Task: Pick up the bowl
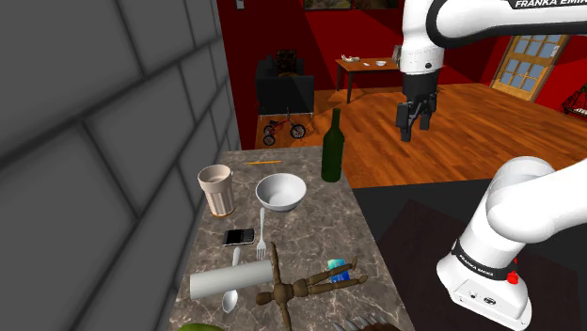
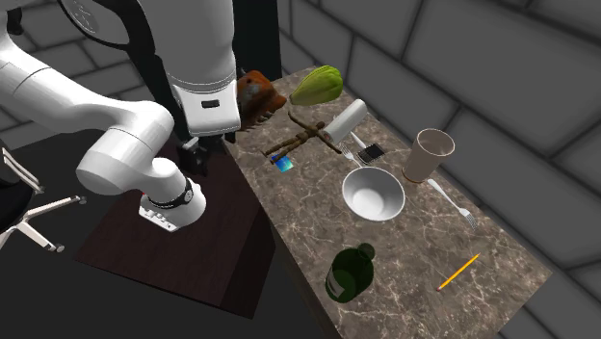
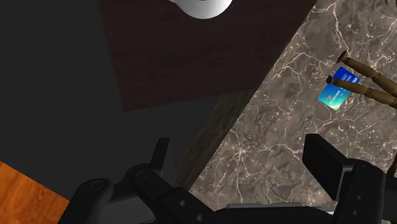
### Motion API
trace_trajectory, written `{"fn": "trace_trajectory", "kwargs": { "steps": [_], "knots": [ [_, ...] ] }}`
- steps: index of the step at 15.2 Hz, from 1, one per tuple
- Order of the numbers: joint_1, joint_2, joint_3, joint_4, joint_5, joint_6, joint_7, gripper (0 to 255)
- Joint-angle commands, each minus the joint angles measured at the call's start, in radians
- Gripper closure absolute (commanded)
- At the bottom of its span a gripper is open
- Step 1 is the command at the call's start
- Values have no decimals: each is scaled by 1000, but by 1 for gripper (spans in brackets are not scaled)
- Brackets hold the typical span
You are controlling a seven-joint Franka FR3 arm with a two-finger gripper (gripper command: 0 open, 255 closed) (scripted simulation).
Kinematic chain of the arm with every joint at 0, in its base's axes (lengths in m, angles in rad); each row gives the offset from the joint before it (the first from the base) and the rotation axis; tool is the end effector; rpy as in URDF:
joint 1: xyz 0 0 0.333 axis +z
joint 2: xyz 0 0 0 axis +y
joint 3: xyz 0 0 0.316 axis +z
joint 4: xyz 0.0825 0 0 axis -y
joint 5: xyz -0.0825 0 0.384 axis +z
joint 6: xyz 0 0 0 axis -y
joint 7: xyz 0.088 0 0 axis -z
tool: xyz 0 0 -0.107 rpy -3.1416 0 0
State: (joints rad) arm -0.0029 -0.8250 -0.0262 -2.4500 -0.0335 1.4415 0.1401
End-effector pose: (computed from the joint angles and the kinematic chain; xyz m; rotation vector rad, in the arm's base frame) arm 0.2786 -0.0138 0.5482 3.0934 -0.2484 -0.2839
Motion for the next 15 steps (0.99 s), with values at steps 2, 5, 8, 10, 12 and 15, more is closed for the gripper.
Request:
{"fn": "trace_trajectory", "kwargs": {
  "steps": [2, 5, 8, 10, 12, 15],
  "knots": [
    [1, 21, -2, -13, 10, 39, 6, 0],
    [5, 92, -6, -42, 41, 155, 21, 0],
    [11, 175, -10, -58, 74, 271, 31, 0],
    [17, 237, -13, -62, 97, 347, 35, 0],
    [24, 302, -17, -59, 121, 421, 36, 0],
    [36, 406, -22, -43, 161, 526, 33, 0]
  ]
}}
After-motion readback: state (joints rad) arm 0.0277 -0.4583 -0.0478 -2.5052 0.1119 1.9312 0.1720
